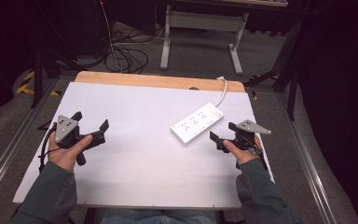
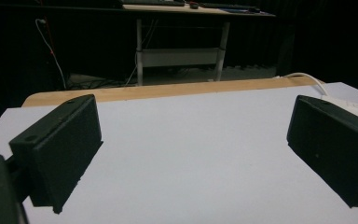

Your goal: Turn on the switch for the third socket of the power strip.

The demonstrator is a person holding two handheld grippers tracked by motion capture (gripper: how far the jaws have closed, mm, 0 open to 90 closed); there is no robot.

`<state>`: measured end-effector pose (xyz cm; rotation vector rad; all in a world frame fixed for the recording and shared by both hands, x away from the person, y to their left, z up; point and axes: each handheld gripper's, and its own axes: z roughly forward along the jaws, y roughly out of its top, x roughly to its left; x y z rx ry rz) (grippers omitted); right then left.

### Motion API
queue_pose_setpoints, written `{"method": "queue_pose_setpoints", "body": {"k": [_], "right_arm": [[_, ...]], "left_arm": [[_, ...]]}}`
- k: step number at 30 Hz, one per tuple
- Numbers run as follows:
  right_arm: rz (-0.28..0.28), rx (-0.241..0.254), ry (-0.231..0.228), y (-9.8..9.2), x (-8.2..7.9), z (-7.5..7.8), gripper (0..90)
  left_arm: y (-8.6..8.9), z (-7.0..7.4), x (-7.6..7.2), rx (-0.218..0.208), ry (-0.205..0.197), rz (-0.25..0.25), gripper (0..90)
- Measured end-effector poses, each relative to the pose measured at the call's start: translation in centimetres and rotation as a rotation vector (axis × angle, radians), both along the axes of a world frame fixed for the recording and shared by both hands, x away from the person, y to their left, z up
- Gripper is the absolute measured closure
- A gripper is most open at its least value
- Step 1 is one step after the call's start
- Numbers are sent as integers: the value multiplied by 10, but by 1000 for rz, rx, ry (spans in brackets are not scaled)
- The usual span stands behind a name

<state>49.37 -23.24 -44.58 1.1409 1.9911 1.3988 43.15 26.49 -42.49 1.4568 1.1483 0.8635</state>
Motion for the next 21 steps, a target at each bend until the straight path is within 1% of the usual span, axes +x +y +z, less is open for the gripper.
{"method": "queue_pose_setpoints", "body": {"k": [4,6,8,9,15,18,21], "right_arm": [[1,-5,0,0,0,0,96],[1,-7,-2,0,0,0,128],[-2,-6,-1,1,0,0,140],[-2,-7,-2,0,0,0,162],[-4,0,-1,0,0,0,234],[-3,-5,-4,1,0,0,287],[-4,-1,-11,1,0,1,309]], "left_arm": [[0,0,0,0,-1,-1,37],[0,0,0,0,0,0,37],[-1,0,0,2,-1,-1,37],[-1,0,0,1,0,-1,37],[-1,0,0,1,0,-2,38],[-1,0,0,1,1,-2,38],[-1,0,0,1,0,-3,38]]}}
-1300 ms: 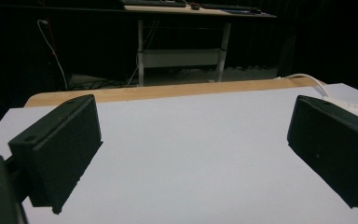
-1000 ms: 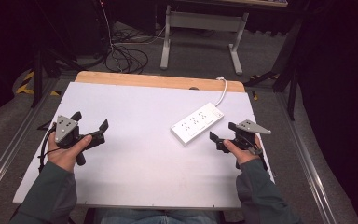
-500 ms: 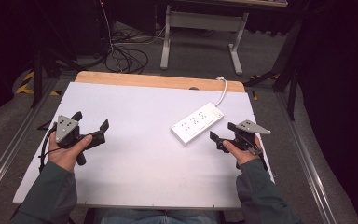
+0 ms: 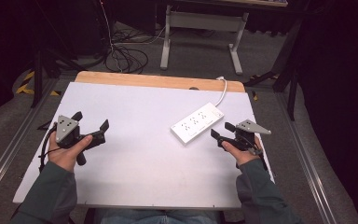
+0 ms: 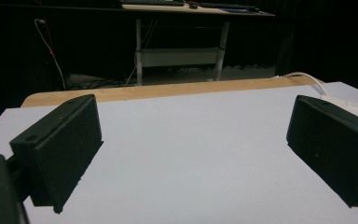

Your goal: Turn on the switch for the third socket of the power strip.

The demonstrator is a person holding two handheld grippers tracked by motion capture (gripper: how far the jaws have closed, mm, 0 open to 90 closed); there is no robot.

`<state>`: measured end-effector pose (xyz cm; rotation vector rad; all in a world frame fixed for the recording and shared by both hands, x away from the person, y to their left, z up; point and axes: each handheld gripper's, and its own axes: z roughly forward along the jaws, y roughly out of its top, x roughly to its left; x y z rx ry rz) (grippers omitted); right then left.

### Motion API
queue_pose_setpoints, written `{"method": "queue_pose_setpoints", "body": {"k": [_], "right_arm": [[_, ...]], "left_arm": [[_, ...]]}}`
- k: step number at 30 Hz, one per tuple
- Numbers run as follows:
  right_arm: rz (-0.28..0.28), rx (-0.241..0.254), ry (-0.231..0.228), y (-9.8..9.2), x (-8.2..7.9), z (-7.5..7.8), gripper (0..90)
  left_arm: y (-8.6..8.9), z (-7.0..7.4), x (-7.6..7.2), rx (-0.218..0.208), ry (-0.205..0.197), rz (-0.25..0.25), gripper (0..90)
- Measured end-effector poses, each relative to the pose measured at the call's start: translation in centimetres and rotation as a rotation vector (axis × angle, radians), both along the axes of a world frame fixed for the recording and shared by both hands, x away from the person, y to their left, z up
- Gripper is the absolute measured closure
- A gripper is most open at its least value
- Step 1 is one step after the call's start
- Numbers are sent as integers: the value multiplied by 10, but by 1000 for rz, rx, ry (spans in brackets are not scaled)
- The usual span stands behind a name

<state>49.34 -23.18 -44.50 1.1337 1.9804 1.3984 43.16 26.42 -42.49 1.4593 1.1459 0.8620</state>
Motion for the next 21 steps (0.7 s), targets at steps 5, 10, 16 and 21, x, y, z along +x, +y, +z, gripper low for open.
{"method": "queue_pose_setpoints", "body": {"k": [5,10,16,21], "right_arm": [[9,-9,0,0,0,0,373],[27,-17,2,1,0,0,489],[47,-18,5,2,0,1,565],[55,-21,6,3,0,1,635]], "left_arm": [[0,0,0,-1,-1,-1,38],[0,0,0,-1,0,-1,39],[0,0,0,0,-1,-1,39],[0,0,0,1,4,-5,40]]}}
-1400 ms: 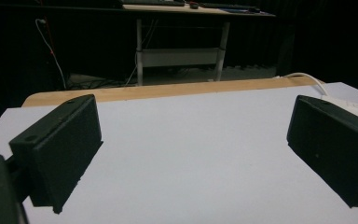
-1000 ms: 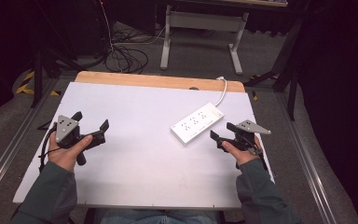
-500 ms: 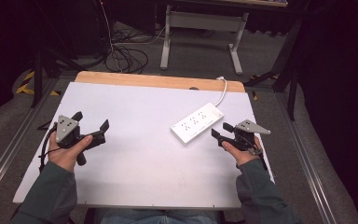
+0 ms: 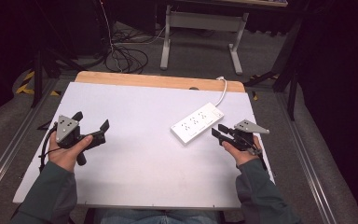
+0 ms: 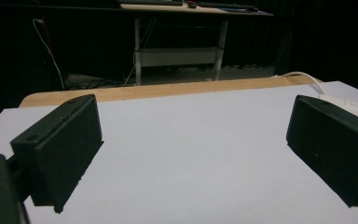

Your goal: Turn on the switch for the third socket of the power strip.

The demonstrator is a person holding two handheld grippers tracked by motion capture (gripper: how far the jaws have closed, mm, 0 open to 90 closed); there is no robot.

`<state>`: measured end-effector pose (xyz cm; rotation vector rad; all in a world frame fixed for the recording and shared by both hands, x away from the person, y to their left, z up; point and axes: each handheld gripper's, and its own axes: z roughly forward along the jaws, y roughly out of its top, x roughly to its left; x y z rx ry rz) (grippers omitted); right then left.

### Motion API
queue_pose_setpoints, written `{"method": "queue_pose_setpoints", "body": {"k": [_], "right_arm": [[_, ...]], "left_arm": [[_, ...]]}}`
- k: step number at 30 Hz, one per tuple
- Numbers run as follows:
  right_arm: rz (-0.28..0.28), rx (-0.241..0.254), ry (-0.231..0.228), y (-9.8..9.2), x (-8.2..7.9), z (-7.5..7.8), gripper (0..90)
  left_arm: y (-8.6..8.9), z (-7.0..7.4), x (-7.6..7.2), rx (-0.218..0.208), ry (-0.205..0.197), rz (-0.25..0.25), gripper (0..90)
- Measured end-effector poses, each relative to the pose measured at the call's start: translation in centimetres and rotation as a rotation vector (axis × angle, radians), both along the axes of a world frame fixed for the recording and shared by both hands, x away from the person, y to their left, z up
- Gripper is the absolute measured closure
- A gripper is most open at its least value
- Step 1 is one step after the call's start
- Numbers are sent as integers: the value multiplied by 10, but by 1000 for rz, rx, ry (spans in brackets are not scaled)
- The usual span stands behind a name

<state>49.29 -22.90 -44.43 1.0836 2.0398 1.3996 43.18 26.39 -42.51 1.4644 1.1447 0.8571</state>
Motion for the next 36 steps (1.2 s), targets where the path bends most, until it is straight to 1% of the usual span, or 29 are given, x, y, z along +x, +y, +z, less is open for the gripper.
{"method": "queue_pose_setpoints", "body": {"k": [2,3,5,8,13,15,16,17,18,22,23,36], "right_arm": [[5,-2,-2,0,0,0,671],[5,-2,-2,0,0,0,671],[19,2,4,0,0,0,718],[28,-3,5,1,0,0,757],[23,-6,4,1,0,1,830],[23,-3,10,1,1,2,844],[28,-10,7,1,1,2,872],[28,-10,7,1,1,2,872],[34,-15,10,3,1,3,893],[45,-24,14,6,1,3,900],[52,-33,9,7,2,3,900],[57,-55,19,14,7,1,900]], "left_arm": [[0,0,0,0,0,0,40],[0,0,0,-1,0,0,40],[0,0,0,0,0,0,40],[0,0,0,-1,0,-1,40],[0,0,0,0,0,1,40],[0,0,0,0,0,0,40],[0,0,0,0,0,-1,40],[0,0,0,0,0,-1,40],[0,0,0,0,0,-1,41],[0,0,0,0,-1,-1,42],[0,0,0,1,-1,-1,42],[0,0,-1,3,-4,0,43]]}}
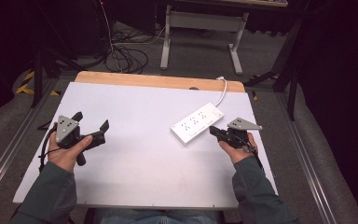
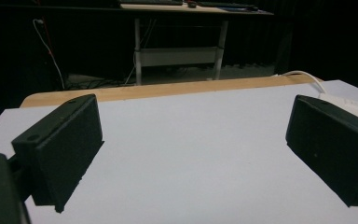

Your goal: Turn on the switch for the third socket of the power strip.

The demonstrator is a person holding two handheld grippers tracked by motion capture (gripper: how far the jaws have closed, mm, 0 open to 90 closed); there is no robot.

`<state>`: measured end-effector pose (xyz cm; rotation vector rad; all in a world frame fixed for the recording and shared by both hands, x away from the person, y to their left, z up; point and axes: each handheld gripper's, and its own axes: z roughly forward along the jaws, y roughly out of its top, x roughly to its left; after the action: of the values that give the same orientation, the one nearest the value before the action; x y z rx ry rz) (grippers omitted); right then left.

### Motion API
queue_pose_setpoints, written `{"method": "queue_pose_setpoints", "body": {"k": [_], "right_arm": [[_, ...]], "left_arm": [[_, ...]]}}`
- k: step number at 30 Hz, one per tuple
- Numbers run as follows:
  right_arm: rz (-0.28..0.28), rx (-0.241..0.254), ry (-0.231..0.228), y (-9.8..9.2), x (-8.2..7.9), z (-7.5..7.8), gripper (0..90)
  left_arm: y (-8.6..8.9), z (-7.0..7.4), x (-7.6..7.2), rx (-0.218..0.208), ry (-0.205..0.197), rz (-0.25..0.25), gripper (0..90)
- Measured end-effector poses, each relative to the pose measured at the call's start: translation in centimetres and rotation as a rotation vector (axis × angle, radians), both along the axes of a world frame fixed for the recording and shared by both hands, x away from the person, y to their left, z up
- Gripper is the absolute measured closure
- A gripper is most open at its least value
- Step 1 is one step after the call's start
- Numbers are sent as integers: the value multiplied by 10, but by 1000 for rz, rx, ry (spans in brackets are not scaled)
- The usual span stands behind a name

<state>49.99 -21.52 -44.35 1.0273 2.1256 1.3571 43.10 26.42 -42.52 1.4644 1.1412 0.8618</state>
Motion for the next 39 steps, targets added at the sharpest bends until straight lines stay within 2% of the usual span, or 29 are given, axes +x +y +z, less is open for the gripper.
{"method": "queue_pose_setpoints", "body": {"k": [25,39], "right_arm": [[24,-34,-5,13,9,-1,900],[25,-48,11,15,12,-2,900]], "left_arm": [[2,-1,-2,5,4,6,43],[1,-1,-2,6,6,3,43]]}}
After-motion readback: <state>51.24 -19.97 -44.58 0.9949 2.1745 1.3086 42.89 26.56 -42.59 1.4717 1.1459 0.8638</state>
